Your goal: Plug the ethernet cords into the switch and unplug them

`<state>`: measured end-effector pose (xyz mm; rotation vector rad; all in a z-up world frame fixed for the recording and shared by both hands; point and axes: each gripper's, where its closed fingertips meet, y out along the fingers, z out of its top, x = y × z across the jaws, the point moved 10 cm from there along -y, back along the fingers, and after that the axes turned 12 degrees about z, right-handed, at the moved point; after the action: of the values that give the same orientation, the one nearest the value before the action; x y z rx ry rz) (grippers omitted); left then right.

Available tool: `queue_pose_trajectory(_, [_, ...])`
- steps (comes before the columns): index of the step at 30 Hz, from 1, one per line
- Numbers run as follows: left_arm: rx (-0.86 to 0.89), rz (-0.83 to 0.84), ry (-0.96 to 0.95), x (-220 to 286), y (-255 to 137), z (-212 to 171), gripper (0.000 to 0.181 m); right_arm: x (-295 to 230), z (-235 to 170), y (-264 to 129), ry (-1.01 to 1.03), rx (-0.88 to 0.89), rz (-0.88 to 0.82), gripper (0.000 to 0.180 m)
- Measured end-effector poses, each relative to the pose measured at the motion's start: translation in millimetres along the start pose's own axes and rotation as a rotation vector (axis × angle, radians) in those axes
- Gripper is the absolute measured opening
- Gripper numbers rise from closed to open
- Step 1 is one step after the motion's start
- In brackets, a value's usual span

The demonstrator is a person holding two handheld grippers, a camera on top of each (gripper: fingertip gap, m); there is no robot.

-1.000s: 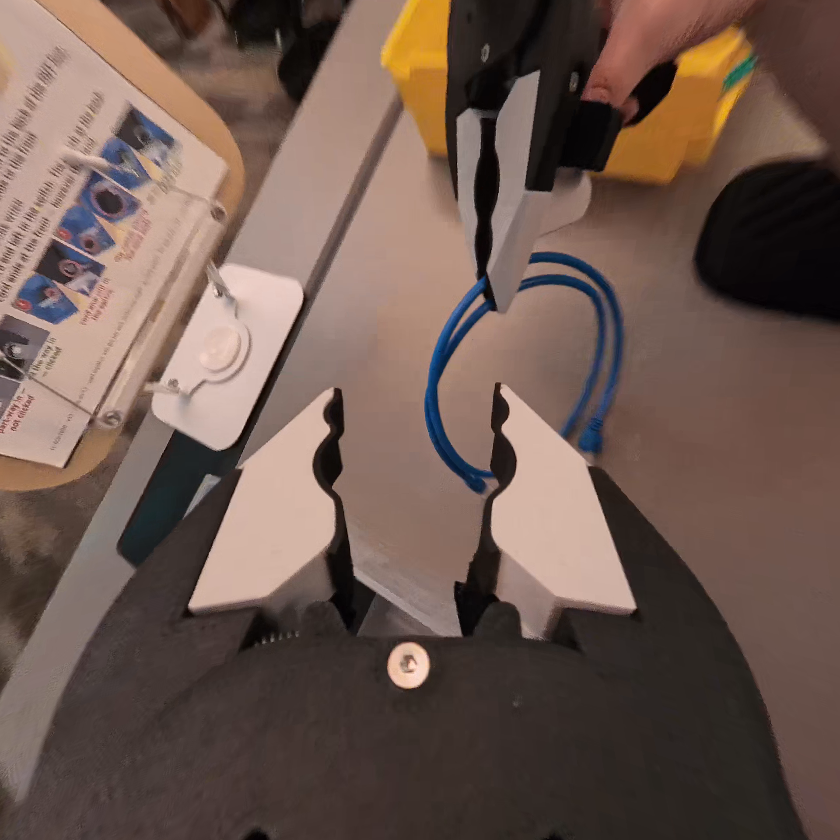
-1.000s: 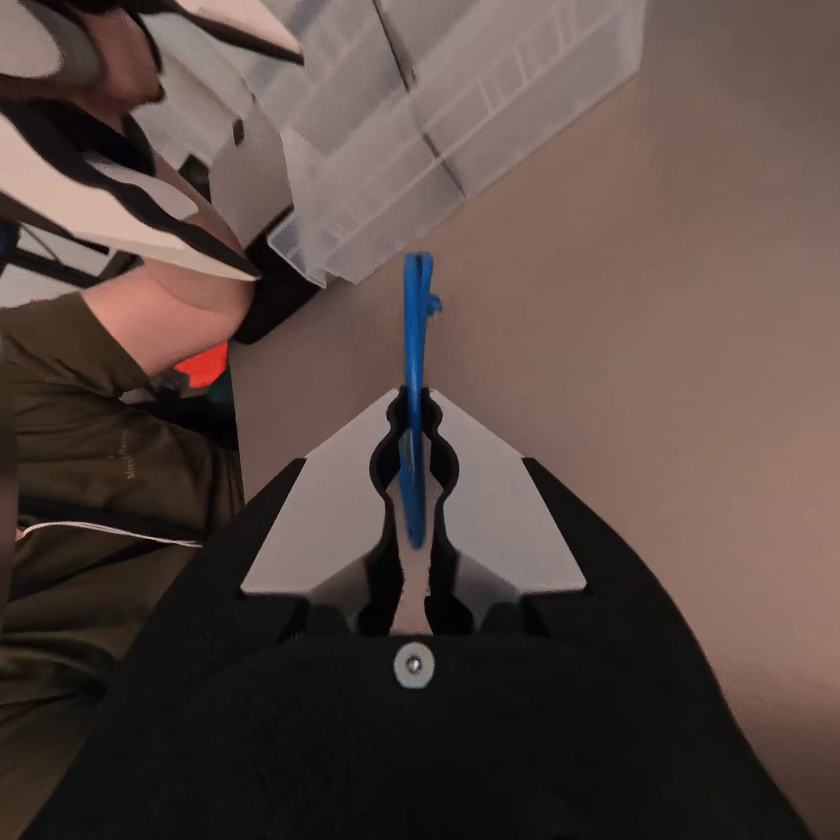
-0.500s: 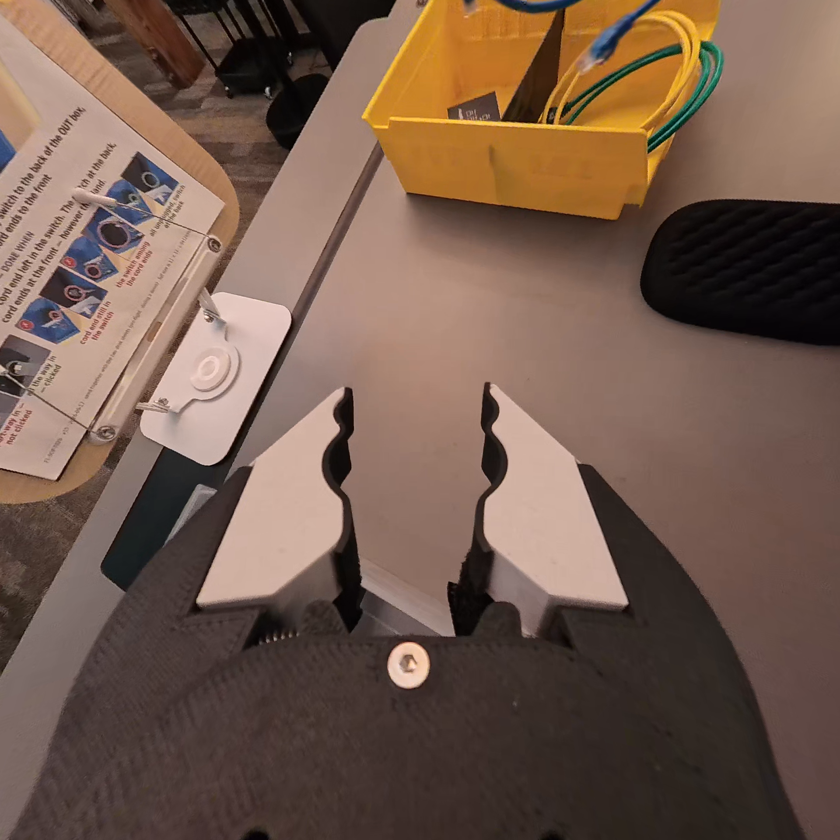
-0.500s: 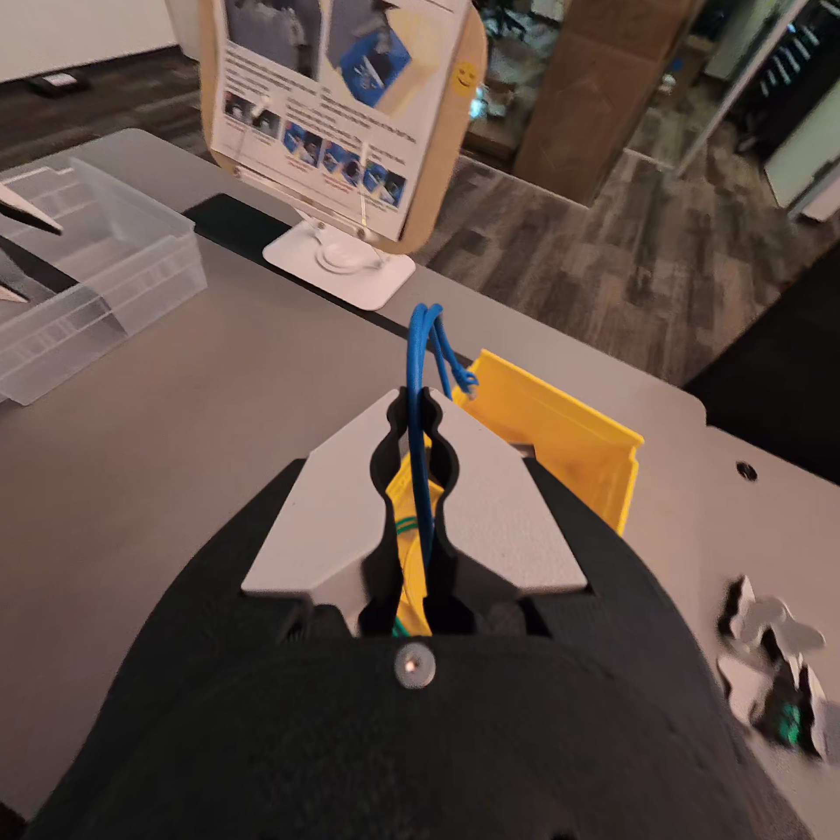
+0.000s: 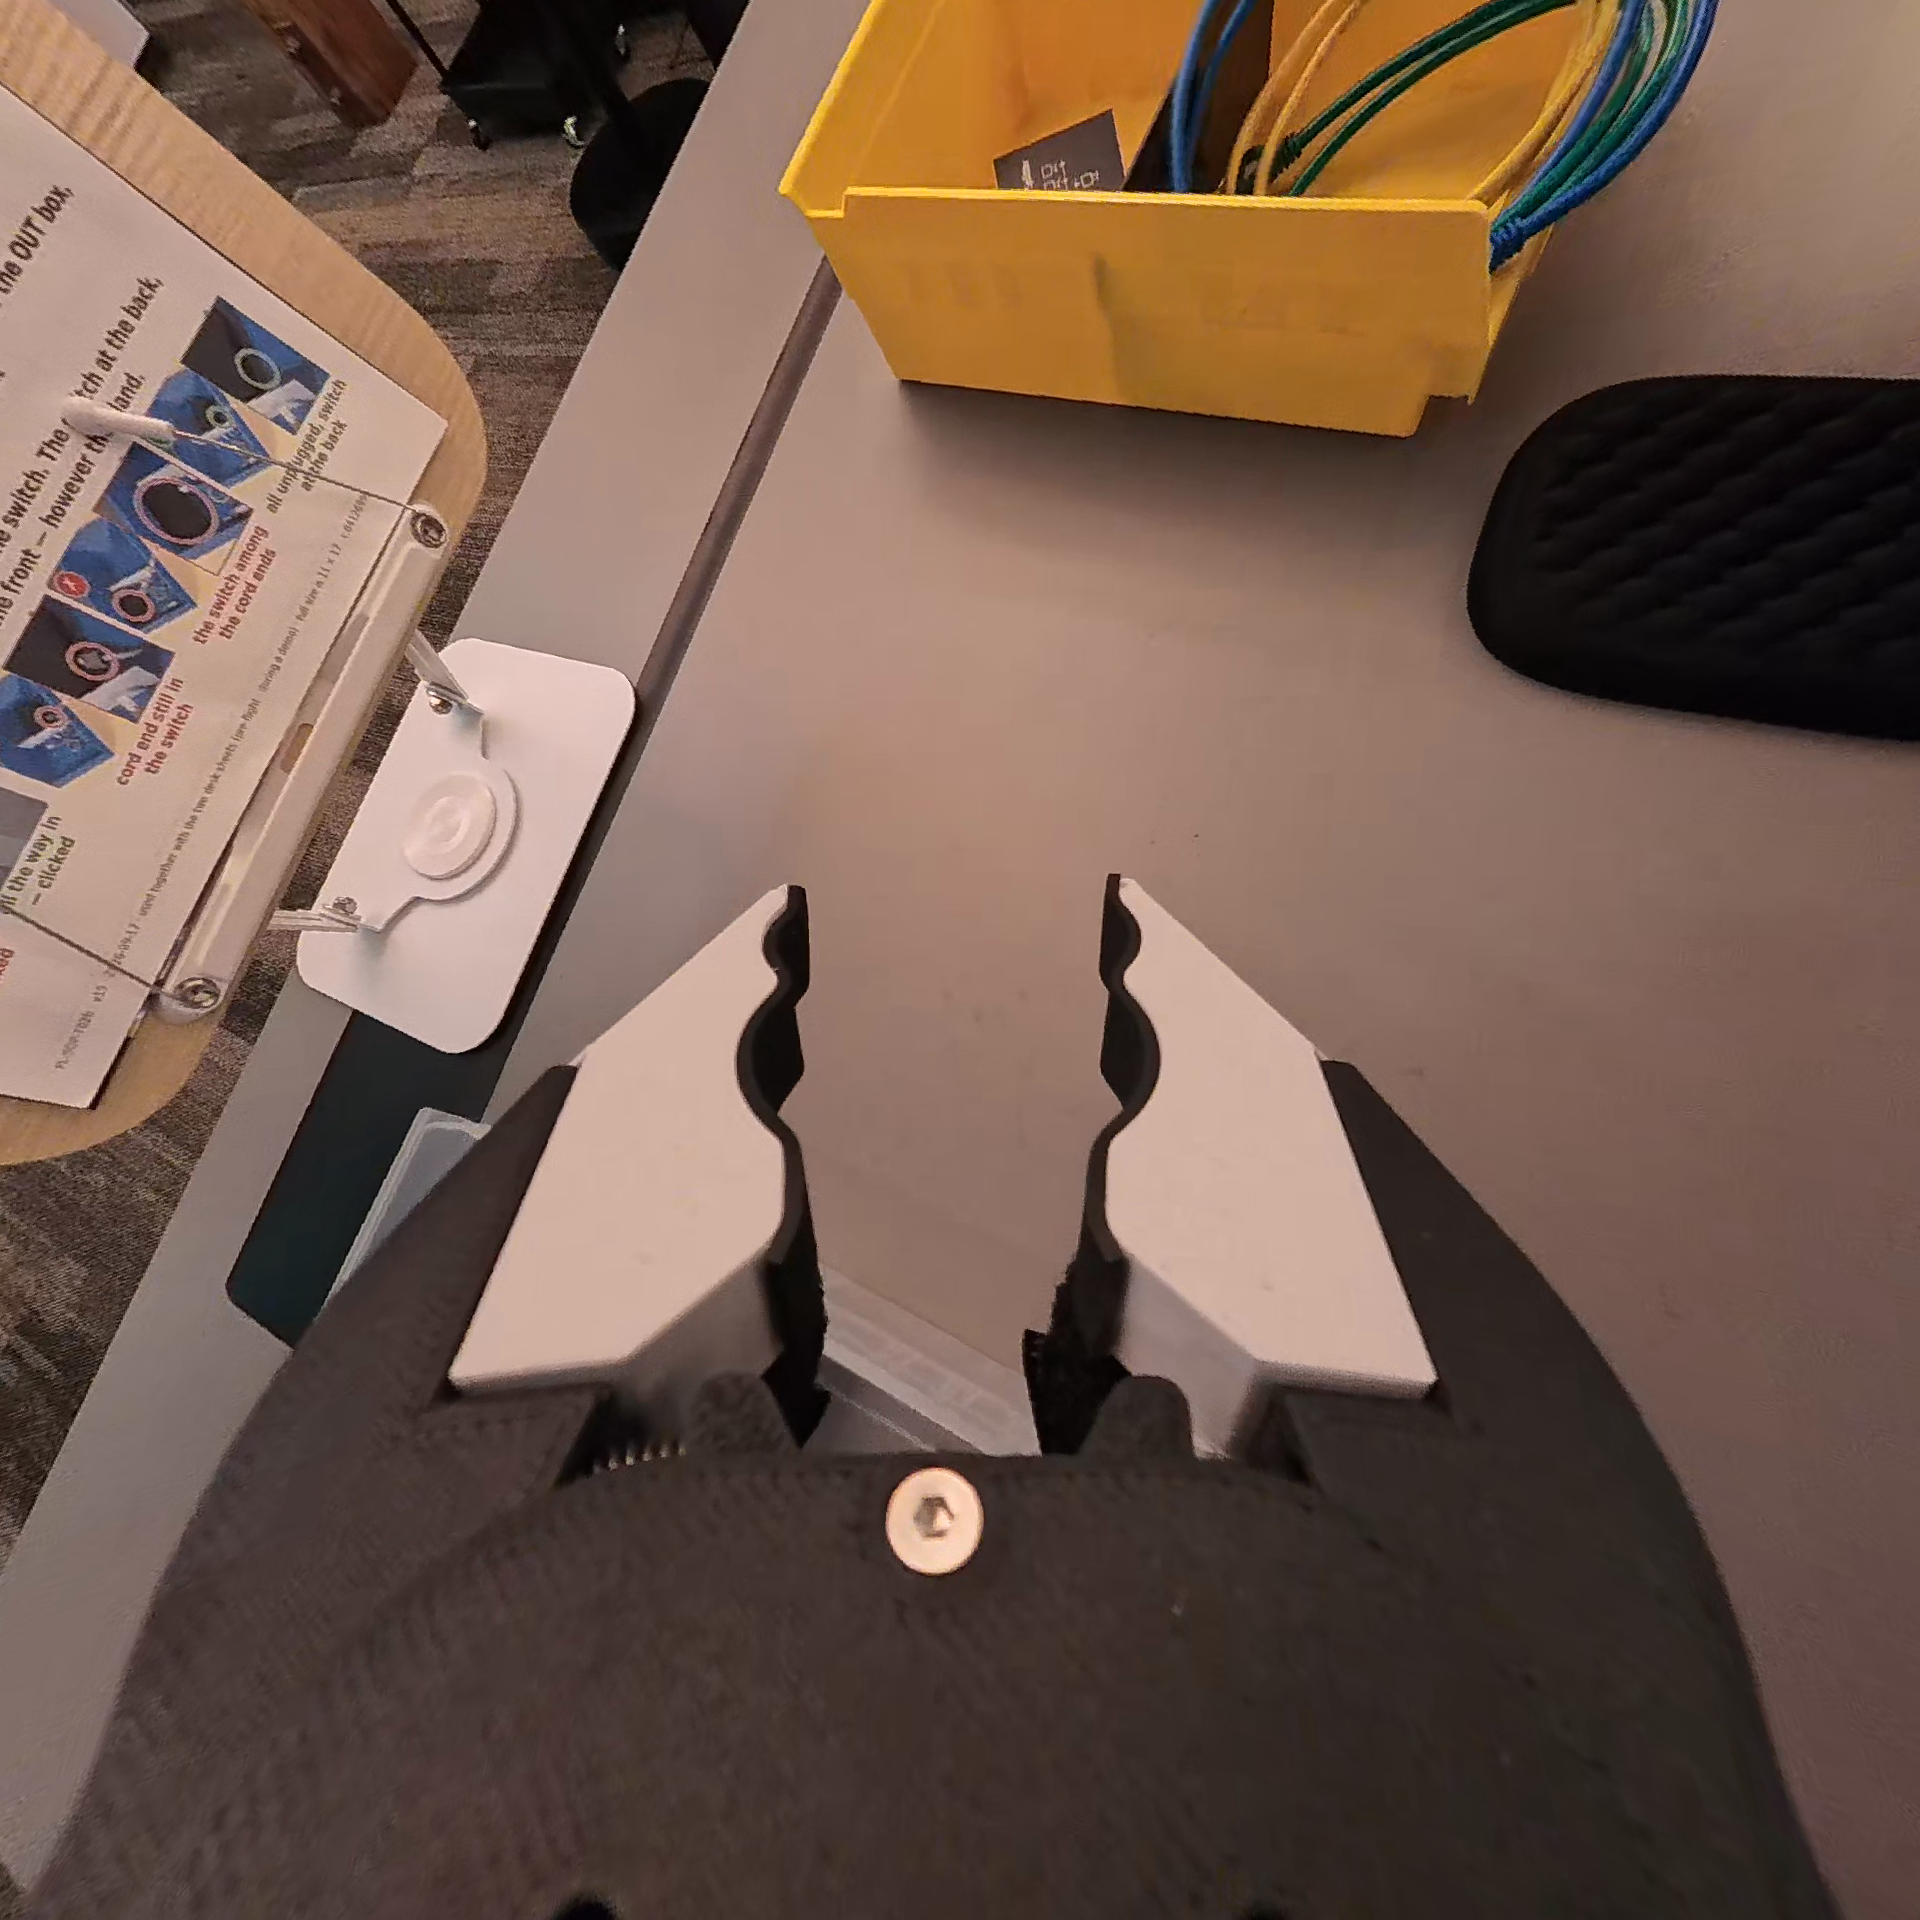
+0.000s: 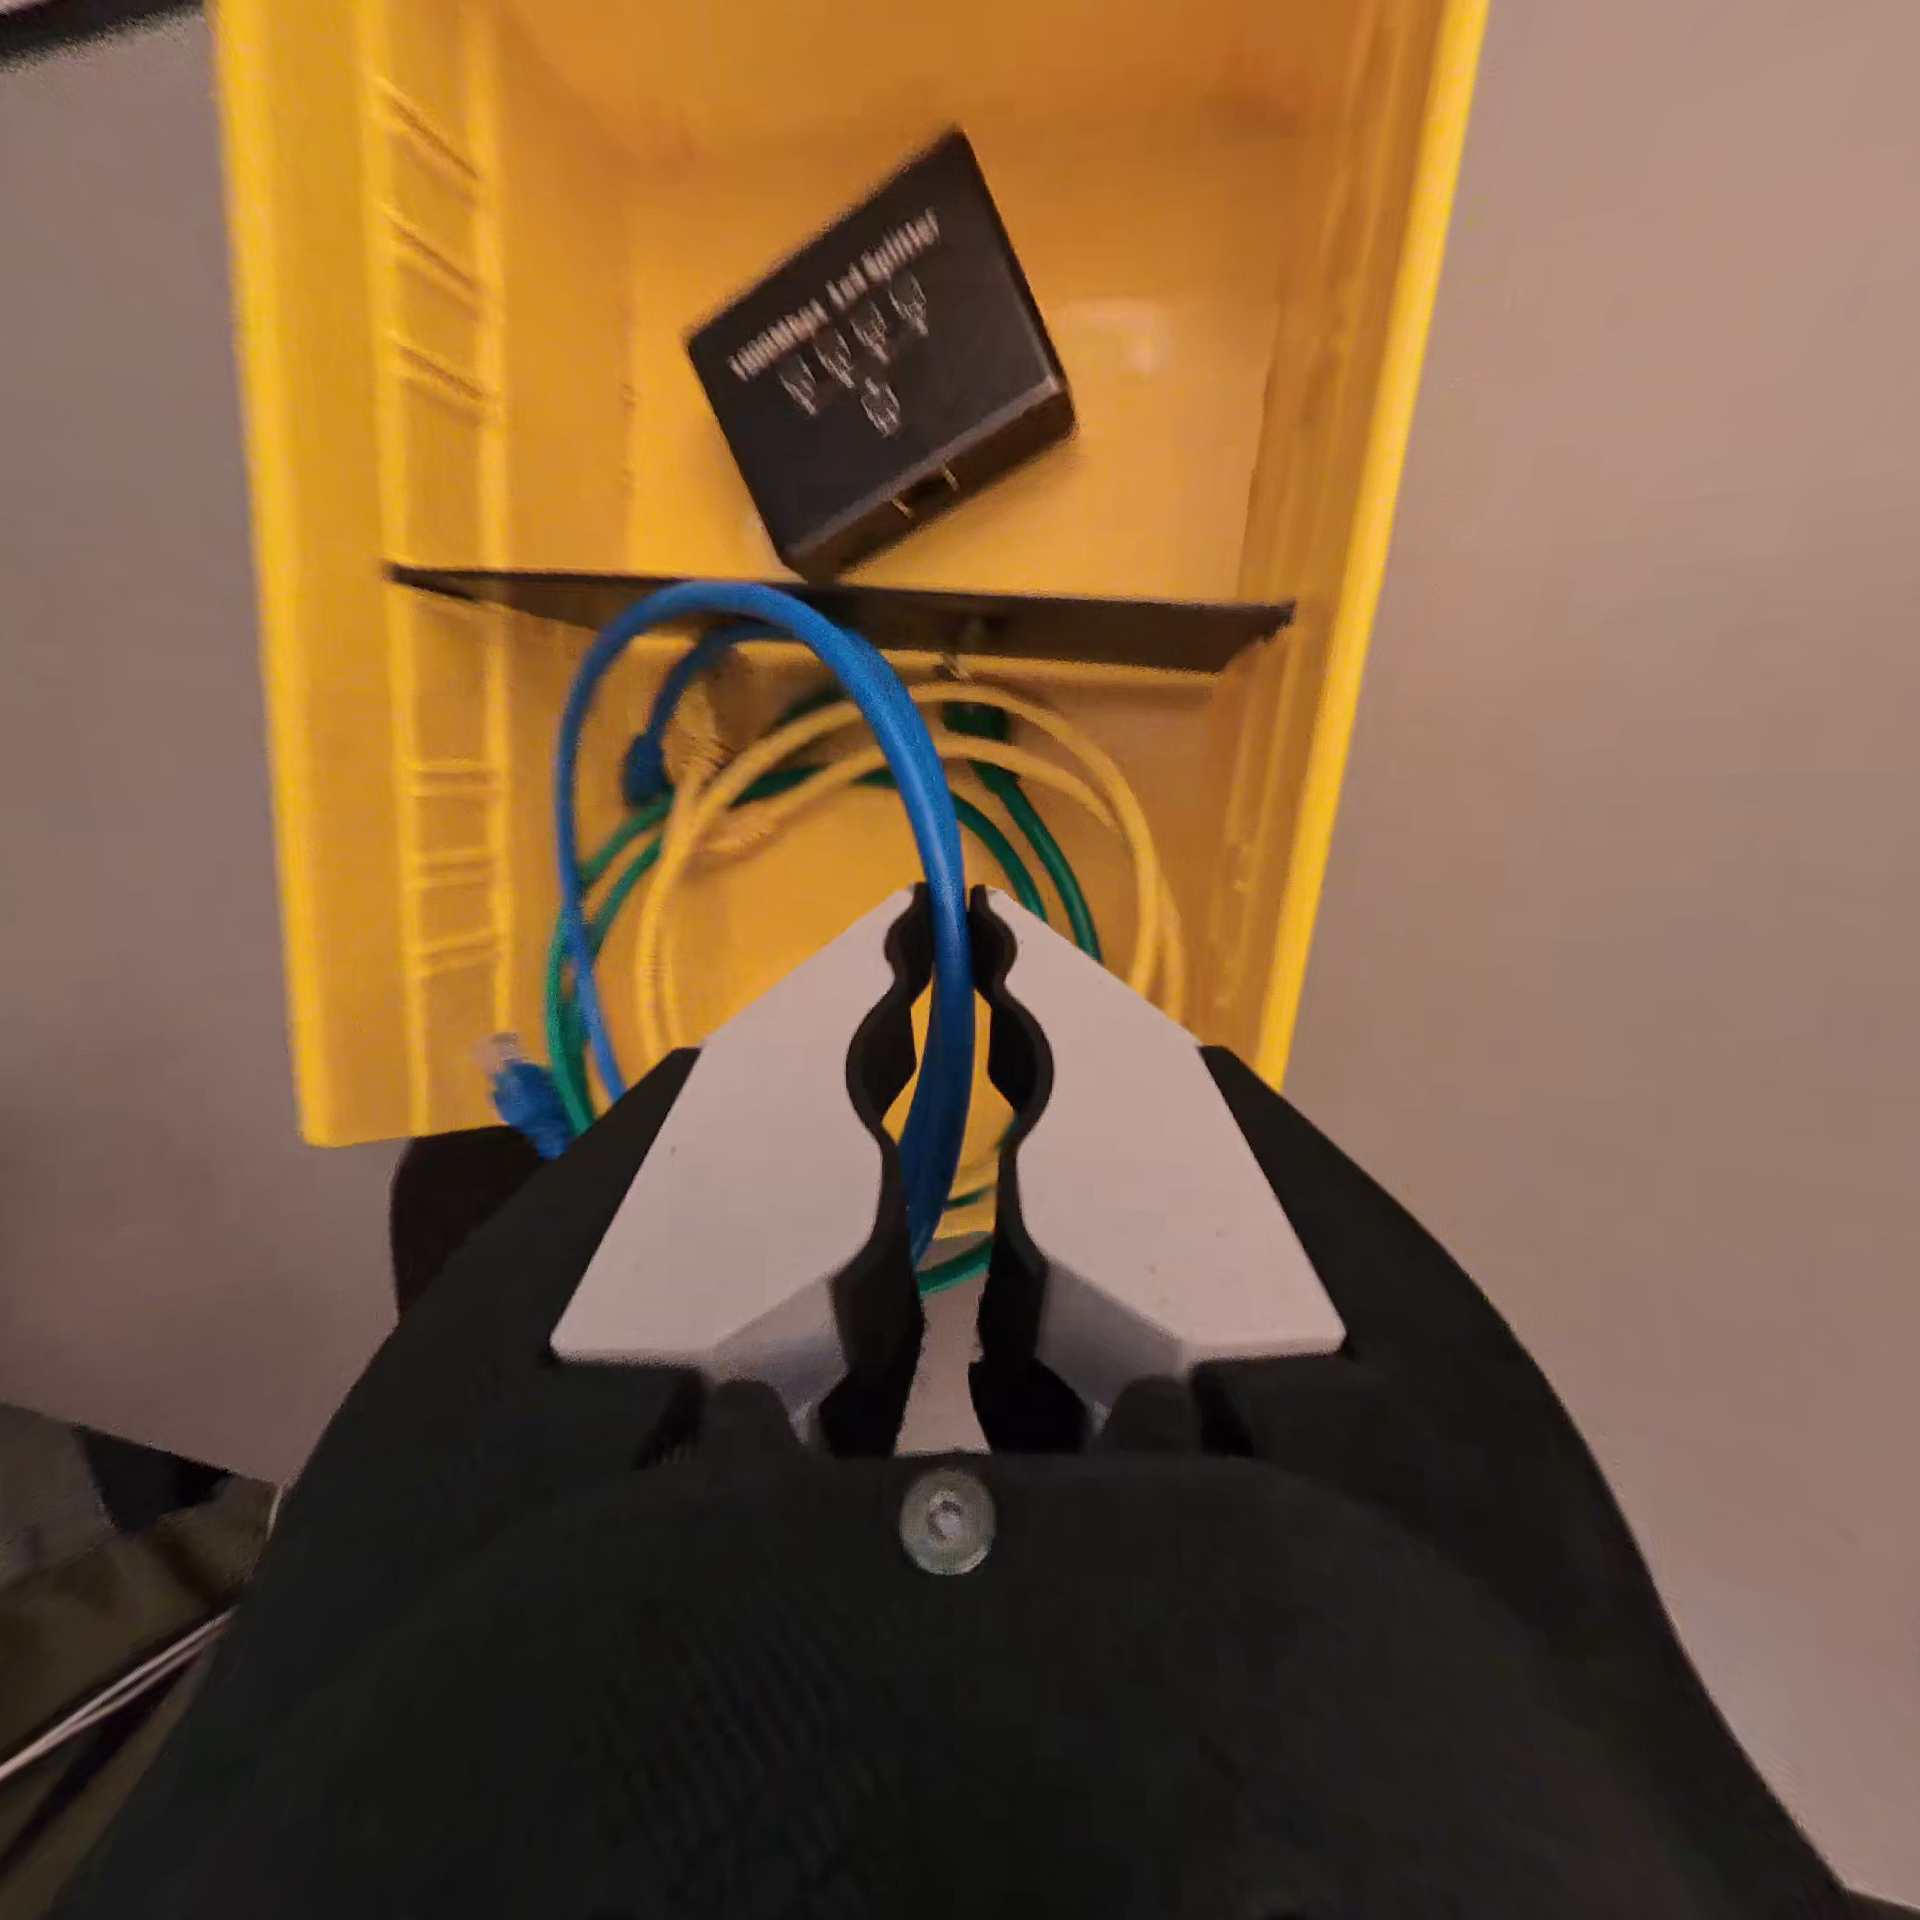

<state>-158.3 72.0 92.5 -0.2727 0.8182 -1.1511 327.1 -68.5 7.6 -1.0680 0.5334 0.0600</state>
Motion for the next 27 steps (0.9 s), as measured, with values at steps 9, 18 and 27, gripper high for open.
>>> queue_pose_trajectory(9, [0.007,0.043,-0.015,-8.5,-8.9,-2.5,0.055,6.6,5.5,-3.9,0.041,0.064,-0.008,0.041])
queue_pose_trajectory(18, [0.048,0.350,-0.166,-64.6,-69.9,-32.5,0.055,-64.7,8.5,-101.4,-0.583,1.052,-0.270,0.080])
queue_pose_trajectory(27, [-0.263,0.466,-0.592,-125.9,-99.7,-131.5,0.071,20.9,4.2,-22.1,-0.146,0.316,-0.303,0.050])
